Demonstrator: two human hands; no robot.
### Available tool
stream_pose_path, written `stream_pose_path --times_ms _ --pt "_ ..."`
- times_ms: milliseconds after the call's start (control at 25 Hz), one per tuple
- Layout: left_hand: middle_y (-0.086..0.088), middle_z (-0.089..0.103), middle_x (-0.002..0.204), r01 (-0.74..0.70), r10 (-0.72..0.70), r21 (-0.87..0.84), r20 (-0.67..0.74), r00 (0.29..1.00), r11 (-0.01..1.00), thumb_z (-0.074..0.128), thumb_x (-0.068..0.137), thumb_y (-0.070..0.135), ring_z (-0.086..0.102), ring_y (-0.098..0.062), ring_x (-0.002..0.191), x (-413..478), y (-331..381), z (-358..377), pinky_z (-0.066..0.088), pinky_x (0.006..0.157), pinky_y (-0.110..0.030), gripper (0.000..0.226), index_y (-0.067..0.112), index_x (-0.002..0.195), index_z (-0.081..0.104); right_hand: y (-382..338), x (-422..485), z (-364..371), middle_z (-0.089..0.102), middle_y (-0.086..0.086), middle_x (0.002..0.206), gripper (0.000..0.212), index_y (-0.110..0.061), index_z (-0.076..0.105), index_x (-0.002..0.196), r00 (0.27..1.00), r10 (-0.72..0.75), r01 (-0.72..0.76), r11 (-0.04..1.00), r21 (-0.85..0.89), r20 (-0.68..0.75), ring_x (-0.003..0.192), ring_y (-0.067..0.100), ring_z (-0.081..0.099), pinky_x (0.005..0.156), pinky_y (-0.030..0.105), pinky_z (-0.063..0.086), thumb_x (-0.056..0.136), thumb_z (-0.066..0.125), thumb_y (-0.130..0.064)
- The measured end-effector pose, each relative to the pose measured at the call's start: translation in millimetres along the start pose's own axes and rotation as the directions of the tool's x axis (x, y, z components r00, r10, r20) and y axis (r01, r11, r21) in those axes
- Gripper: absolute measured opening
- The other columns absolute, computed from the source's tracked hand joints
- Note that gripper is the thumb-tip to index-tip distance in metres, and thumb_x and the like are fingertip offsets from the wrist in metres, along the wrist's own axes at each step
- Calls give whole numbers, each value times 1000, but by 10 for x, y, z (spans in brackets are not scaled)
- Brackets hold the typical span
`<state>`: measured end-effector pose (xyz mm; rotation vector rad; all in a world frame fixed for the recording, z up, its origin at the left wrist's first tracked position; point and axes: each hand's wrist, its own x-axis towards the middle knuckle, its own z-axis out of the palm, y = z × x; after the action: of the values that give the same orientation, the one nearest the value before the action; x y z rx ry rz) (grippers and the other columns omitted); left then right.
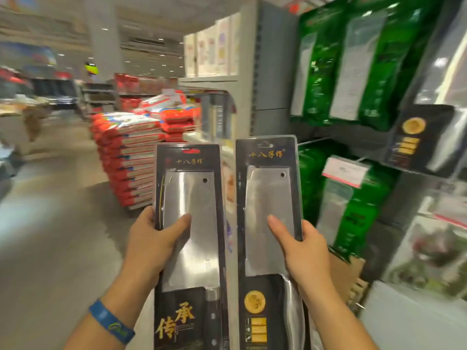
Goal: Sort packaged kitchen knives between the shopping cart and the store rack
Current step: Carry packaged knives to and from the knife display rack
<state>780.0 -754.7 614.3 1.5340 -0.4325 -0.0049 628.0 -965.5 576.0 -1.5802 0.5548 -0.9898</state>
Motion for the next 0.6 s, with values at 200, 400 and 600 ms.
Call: stream_pose_path --times_ms 200,400,600 --pt "4 76 88 -39 73 -120 293 953 992 82 79 22 74 -18 79 392 90 1002 60 68 -34 30 26 102 62 -161 269 -610 78 -15 87 39 -38 75 91 965 -58 32 994 -104 -255 79 6 74 70 34 61 68 79 -69" --pt "5 74 88 -74 153 -185 461 874 980 80 81 26 72 -18 80 759 120 1677 58 66 -33 26 26 99 62 -390 398 -961 77 -21 85 45 -30 75 90 874 -146 26 967 -255 -464 76 -3 72 65 24 54 69 77 -70" --pt "6 75 94 5 189 -278 665 722 961 80 81 27 74 -13 79 995 182 2182 60 63 -30 30 29 106 64 -613 394 -1161 78 -18 90 52 -29 77 96 781 -177 -25 950 -312 -599 83 2 74 75 34 59 67 77 -72"
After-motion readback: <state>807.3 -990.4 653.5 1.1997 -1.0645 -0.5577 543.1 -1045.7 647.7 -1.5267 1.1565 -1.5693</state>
